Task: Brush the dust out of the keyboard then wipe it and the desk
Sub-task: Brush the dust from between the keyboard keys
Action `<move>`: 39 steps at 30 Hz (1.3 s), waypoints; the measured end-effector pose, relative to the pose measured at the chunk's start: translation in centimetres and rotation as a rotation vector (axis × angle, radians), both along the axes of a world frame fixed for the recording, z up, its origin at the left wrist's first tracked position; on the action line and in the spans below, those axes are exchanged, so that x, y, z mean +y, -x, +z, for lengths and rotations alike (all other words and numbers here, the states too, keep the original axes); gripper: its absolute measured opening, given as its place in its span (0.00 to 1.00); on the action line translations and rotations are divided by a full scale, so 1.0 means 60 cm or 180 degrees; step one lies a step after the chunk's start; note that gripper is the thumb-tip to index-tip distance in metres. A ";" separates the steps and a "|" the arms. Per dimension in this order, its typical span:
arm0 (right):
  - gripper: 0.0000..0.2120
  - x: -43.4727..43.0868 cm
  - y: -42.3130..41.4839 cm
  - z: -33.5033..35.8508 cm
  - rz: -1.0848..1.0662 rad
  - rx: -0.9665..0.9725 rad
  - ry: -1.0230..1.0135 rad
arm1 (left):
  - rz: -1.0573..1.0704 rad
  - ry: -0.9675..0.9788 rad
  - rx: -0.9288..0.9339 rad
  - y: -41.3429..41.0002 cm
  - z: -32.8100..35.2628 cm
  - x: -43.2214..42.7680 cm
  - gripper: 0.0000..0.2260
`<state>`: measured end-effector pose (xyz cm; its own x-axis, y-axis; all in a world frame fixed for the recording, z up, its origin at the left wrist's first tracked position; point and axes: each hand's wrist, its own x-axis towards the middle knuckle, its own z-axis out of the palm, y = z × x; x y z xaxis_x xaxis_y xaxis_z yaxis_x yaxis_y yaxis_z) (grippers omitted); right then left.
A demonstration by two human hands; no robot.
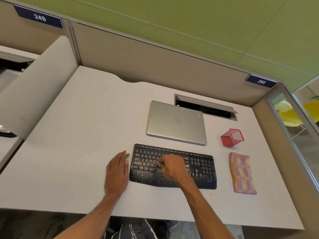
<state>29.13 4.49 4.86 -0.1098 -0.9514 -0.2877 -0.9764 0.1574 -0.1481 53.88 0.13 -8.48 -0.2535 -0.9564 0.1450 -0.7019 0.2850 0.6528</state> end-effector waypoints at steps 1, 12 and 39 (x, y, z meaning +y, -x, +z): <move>0.12 -0.001 -0.008 0.001 -0.0034 -0.0054 0.0011 | -0.0002 -0.0015 -0.0001 0.000 0.000 0.000 0.20; 0.10 0.000 -0.012 0.011 -0.0914 -0.0328 0.0060 | 0.0012 -0.0036 -0.0006 0.000 0.002 0.001 0.20; 0.08 -0.011 -0.021 0.016 -0.1129 -0.0691 -0.0116 | -0.0001 -0.0005 -0.0002 0.001 0.002 0.000 0.19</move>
